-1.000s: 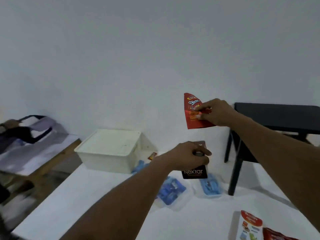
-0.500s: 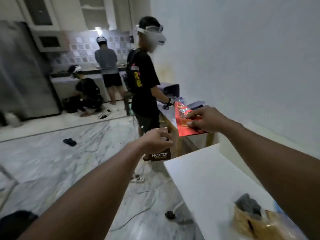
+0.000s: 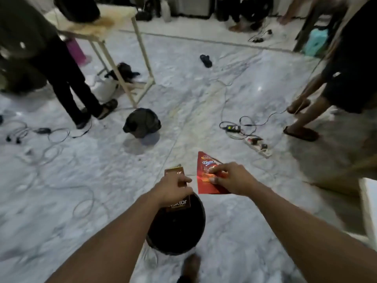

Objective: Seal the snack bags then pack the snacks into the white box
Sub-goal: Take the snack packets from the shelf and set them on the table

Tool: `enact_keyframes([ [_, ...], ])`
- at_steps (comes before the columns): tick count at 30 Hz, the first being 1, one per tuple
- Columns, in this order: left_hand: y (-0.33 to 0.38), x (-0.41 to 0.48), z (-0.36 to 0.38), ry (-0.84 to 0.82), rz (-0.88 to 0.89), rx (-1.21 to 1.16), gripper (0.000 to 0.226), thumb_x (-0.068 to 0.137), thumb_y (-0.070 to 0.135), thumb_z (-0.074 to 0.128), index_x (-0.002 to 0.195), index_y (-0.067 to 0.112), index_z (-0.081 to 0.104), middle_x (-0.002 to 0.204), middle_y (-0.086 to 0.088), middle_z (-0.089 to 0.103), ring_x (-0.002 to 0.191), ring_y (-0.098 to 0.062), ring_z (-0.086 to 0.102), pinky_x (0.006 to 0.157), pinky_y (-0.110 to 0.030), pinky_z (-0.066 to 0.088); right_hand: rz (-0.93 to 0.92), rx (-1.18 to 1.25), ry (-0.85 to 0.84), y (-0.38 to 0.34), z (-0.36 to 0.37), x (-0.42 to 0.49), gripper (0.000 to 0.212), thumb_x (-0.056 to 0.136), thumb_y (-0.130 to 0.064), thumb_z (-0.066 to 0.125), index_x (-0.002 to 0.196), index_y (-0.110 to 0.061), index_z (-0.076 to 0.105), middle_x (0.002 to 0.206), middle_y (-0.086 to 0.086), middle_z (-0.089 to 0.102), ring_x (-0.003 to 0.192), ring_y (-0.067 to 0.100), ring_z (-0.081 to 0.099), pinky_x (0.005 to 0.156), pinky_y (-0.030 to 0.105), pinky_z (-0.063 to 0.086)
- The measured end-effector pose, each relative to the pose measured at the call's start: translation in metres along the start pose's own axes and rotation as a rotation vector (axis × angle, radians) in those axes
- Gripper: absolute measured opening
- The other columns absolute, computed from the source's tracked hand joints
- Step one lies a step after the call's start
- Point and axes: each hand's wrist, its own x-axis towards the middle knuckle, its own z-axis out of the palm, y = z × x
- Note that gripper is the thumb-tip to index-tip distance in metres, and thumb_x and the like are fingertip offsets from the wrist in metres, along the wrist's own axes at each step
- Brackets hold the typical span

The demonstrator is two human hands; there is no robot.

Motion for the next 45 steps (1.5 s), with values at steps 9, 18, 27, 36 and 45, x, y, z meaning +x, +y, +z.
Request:
enact_keyframes([
  [9,-0.292,0.158,0.181,-0.154,-0.268,-0.069,0.064,0.068,0.066,0.063,0.126,0.040,0.062,0.135,0.009,0.054,0.116,-0.008,0.059,0.105,-0.032,0.047,0.256,0.402,-0.255,0.171,0.319,0.172,0.024,0.090,-0.032,0.067,0.113,-0.028,0.072,0.113,0.000,0.071,0.100,0.015,0.067,0.094,0.042,0.055],
  [18,-0.272,0.158,0.159,-0.268,-0.285,0.019,0.047,0.087,0.039,0.067,0.132,0.029,0.059,0.124,0.008,0.062,0.119,-0.017,0.058,0.101,-0.029,0.044,0.404,0.369,-0.325,0.168,0.310,0.175,0.038,0.094,-0.034,0.060,0.130,-0.021,0.059,0.104,0.000,0.063,0.088,0.015,0.061,0.060,0.016,0.043],
  [27,-0.028,0.074,0.040,-0.378,0.023,0.275,0.055,0.091,0.044,0.057,0.142,0.025,0.049,0.145,-0.005,0.051,0.129,-0.025,0.050,0.104,-0.036,0.044,0.368,0.319,-0.094,0.056,0.088,0.012,0.030,0.089,-0.038,0.064,0.118,-0.030,0.065,0.110,0.002,0.065,0.093,0.015,0.063,0.075,0.025,0.049],
  [36,0.229,-0.054,0.088,-0.478,0.579,0.606,0.054,0.091,0.043,0.059,0.141,0.026,0.049,0.148,-0.006,0.048,0.135,-0.024,0.047,0.108,-0.040,0.042,0.419,0.307,0.455,0.062,-0.060,-0.252,0.032,0.091,-0.031,0.063,0.122,-0.027,0.066,0.099,-0.008,0.064,0.083,0.006,0.062,0.082,0.026,0.048],
  [45,0.357,-0.314,0.304,-0.635,1.225,0.897,0.041,0.094,0.043,0.054,0.131,0.027,0.057,0.137,-0.001,0.057,0.121,-0.023,0.054,0.099,-0.033,0.041,0.782,0.406,0.959,0.130,0.003,-0.619,0.028,0.088,-0.022,0.061,0.116,-0.022,0.067,0.105,-0.006,0.067,0.071,-0.005,0.056,0.063,0.012,0.043],
])
